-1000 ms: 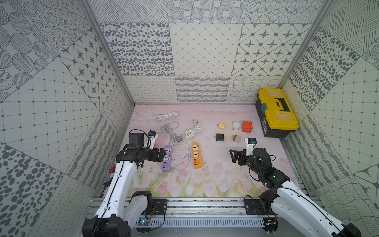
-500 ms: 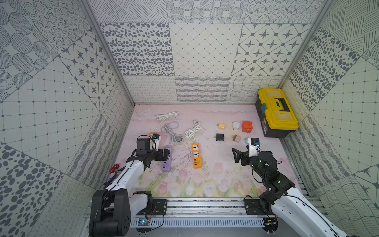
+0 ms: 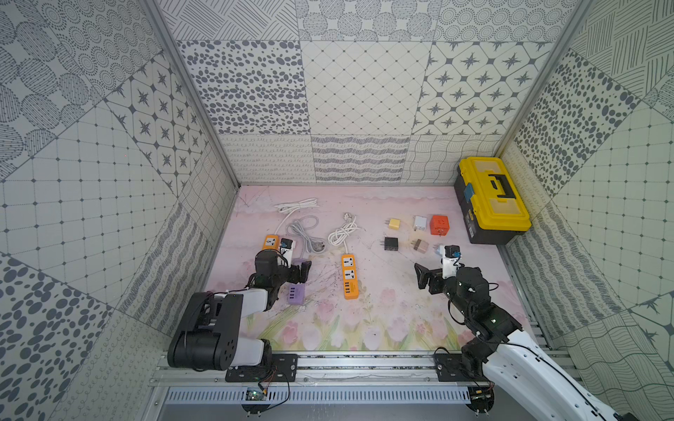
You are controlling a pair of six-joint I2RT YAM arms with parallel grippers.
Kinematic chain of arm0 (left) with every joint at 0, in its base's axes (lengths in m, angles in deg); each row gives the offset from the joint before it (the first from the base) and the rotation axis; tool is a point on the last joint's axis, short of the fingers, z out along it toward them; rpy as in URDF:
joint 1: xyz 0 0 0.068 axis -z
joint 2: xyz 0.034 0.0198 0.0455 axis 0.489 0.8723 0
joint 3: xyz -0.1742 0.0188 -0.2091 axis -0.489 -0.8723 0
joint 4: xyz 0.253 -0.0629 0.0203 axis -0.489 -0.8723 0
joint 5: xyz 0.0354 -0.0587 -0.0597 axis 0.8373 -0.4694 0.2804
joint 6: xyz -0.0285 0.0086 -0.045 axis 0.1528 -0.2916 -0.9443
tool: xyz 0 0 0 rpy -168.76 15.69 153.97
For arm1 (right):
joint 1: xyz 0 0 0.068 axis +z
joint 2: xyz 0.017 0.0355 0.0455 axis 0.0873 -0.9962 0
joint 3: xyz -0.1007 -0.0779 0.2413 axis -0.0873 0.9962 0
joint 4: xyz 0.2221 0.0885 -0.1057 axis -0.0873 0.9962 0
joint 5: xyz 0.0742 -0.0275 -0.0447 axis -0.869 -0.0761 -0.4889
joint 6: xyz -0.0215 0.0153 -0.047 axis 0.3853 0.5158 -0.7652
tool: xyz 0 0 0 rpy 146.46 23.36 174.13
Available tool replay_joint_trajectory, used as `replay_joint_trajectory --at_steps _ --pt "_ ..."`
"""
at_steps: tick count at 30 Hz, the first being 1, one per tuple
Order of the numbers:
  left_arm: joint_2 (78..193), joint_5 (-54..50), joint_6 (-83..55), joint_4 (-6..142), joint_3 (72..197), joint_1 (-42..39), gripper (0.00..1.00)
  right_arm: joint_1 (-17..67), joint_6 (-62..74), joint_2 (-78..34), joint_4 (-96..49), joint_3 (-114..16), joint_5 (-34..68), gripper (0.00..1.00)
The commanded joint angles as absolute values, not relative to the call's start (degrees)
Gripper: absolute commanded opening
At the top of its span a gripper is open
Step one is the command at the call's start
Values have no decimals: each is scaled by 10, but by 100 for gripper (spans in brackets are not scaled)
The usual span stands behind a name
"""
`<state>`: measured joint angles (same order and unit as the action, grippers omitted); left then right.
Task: Pull the plug off the socket
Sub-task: Reset both arms
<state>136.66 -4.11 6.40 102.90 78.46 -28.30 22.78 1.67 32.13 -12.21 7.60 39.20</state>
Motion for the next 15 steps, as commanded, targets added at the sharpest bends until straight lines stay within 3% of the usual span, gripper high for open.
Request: replay_joint_trajectory --at_steps 1,7,15 --pt "1440 -9 53 1347 750 -278 99 231 10 311 -150 68 399 100" --pt "1422 73 15 1153 837 -279 99 231 12 285 -159 59 413 100" --pt "1430 95 15 1151 847 -279 99 227 -1 247 -160 40 421 100"
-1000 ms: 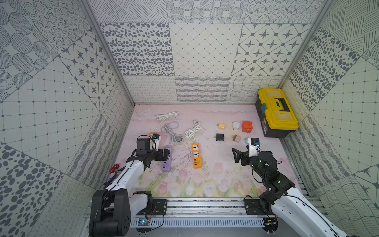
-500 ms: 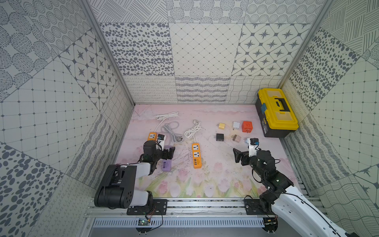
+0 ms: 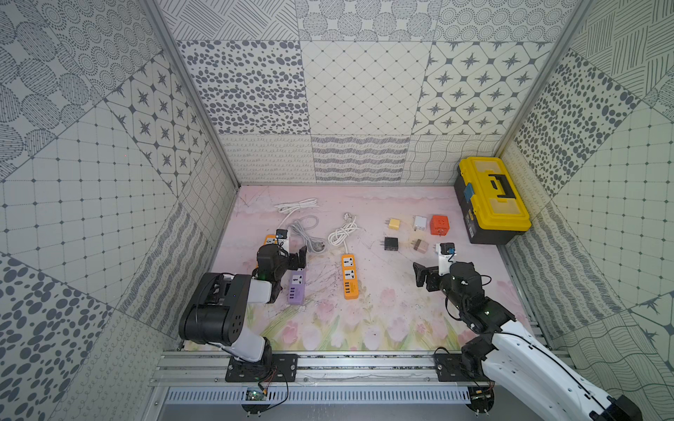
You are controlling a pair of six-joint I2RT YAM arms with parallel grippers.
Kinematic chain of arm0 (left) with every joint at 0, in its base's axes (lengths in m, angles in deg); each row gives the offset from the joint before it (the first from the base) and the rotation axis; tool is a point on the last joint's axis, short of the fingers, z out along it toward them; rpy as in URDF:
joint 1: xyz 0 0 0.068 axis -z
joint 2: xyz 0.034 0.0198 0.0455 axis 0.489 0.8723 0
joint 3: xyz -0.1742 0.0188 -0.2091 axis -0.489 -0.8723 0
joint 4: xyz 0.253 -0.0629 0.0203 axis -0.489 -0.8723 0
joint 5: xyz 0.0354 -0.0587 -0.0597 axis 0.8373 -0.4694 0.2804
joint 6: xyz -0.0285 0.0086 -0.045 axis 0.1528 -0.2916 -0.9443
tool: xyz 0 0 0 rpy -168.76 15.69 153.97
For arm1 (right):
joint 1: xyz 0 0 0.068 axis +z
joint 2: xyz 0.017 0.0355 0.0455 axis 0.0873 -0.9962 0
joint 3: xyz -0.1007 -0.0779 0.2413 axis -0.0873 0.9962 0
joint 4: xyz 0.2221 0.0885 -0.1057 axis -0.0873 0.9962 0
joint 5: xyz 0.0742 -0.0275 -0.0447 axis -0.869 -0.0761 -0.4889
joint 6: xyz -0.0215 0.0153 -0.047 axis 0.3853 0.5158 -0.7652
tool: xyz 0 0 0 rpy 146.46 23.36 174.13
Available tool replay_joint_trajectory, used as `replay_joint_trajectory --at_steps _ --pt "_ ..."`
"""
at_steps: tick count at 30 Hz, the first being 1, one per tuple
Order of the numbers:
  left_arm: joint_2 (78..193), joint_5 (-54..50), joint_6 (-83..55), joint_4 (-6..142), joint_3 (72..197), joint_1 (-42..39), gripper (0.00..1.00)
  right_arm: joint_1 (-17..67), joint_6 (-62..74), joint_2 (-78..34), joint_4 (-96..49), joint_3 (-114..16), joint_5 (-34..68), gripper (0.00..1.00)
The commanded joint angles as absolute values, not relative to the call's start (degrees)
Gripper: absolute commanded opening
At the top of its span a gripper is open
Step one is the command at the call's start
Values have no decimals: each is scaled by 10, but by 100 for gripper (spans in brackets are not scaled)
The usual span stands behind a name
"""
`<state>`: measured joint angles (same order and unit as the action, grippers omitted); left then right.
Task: Pull the plug off the socket
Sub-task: Reset both arms
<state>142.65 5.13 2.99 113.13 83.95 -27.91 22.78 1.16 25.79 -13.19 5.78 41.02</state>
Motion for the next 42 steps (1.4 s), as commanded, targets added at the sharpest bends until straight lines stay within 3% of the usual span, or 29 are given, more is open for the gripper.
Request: replay_joint_trajectory --at_steps 1,6,13,20,34,38,40,42 --pt "1428 92 11 1140 850 -279 99 225 -2 243 -161 39 422 100" --pt "1430 93 14 1148 847 -279 99 198 -19 210 -184 33 413 100" --pt "1429 94 14 1148 848 -279 99 90 -51 125 -232 7 346 100" --pt "1430 93 14 1148 848 -279 99 -18 -65 39 -383 49 287 100" --pt "1430 93 13 1148 848 -279 99 -50 -87 -144 -632 44 271 100" --pt "1430 92 14 1147 848 -279 99 -53 -85 -250 -812 77 235 100" --pt "1430 92 14 1147 848 -279 99 -52 -101 -218 -704 52 225 100" --pt "1430 92 14 1147 848 -279 99 -51 -92 -242 -739 48 233 100"
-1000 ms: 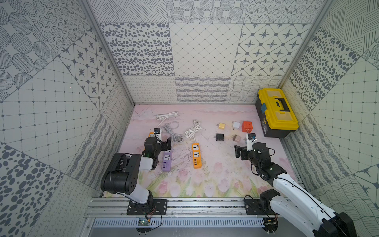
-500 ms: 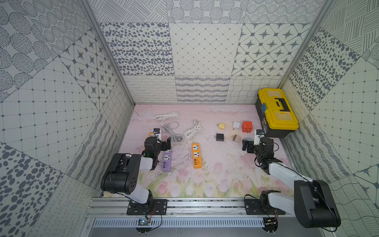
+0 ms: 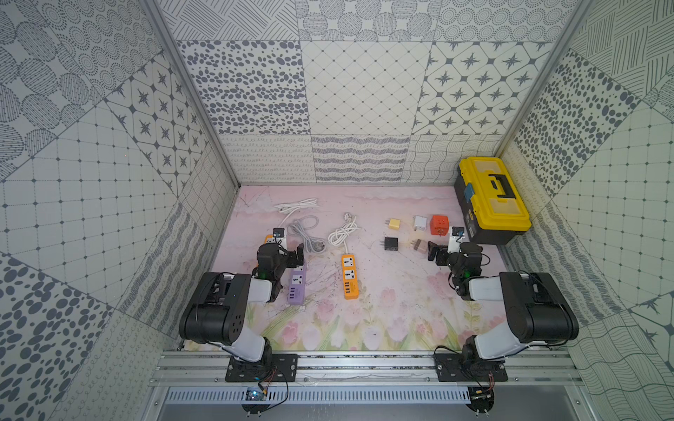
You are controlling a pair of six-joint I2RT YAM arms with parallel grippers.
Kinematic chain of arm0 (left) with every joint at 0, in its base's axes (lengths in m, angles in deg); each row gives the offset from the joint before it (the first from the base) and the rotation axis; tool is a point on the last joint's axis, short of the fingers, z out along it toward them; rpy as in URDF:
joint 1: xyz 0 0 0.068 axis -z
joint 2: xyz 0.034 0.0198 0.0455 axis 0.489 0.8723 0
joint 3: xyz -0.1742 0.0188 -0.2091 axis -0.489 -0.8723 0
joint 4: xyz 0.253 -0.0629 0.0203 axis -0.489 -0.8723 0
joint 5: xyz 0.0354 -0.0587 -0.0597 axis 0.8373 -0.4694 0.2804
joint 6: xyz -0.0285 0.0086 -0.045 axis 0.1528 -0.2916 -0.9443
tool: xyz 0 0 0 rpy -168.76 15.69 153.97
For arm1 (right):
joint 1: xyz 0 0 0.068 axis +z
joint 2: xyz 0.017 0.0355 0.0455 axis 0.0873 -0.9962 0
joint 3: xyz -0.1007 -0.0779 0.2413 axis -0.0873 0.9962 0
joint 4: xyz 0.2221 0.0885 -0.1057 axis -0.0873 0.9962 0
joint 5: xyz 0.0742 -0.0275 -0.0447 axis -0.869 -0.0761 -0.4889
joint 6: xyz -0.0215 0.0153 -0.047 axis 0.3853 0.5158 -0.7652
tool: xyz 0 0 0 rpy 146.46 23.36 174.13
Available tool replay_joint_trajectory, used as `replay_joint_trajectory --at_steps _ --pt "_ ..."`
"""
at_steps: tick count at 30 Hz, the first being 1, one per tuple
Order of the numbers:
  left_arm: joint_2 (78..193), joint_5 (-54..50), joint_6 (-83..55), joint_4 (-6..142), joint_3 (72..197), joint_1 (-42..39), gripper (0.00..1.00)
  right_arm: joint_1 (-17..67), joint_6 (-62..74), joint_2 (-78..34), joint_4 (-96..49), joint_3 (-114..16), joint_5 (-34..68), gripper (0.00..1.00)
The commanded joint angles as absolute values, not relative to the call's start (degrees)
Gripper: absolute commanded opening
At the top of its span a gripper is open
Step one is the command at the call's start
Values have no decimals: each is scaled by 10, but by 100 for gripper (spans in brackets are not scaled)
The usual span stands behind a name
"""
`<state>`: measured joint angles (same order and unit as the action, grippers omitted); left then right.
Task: Pull the plug off the socket
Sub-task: Reset both arms
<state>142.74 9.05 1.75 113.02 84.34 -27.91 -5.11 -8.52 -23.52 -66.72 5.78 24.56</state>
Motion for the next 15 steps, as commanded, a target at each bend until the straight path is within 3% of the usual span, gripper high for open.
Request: replay_joint_trajectory --at_steps 1,15 --pt "1429 93 14 1147 848 -279 99 -51 -95 -235 -714 43 231 100" --pt "1430 92 14 1148 847 -279 99 -49 -99 -230 -699 39 237 100"
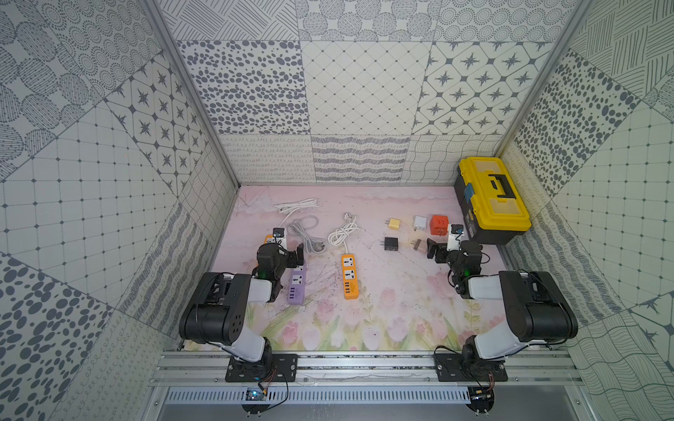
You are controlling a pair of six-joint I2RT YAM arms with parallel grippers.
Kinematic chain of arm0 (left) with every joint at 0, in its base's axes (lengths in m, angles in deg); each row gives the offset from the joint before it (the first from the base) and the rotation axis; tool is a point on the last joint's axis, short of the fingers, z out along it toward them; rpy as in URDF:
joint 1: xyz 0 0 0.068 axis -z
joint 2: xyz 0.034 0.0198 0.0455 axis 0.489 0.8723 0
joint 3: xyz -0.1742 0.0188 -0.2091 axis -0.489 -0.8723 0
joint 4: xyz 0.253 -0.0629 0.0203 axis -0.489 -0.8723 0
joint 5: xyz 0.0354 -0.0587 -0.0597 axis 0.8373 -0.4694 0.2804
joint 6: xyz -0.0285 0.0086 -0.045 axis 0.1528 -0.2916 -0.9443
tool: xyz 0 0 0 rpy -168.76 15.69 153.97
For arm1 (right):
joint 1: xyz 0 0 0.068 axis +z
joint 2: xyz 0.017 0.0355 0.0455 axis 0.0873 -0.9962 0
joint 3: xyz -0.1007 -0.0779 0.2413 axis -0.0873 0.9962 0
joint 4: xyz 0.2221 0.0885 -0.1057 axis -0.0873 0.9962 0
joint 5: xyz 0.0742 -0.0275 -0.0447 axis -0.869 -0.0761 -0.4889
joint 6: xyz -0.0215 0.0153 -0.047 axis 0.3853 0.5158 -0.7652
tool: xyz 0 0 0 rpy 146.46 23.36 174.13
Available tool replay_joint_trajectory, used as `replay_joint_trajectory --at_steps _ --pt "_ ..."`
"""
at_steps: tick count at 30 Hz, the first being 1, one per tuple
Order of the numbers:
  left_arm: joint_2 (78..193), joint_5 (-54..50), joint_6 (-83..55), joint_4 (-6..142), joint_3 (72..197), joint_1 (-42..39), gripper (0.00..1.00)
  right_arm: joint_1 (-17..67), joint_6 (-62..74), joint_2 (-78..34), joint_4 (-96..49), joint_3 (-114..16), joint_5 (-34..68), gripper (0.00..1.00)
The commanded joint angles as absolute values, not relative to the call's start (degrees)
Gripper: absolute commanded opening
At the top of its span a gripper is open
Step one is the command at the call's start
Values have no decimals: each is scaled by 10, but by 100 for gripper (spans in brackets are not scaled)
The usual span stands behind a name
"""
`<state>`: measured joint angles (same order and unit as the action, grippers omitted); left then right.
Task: Pull the plug off the socket
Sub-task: Reset both arms
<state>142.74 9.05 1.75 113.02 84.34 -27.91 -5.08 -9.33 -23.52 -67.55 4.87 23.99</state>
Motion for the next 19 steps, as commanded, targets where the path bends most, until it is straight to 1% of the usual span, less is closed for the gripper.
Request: replay_joint_trajectory --at_steps 1,19 --pt "1430 92 14 1147 848 -279 99 -49 -99 -230 -699 38 237 100" --pt "1430 92 13 1146 848 -280 99 -49 -99 -230 -699 38 237 100"
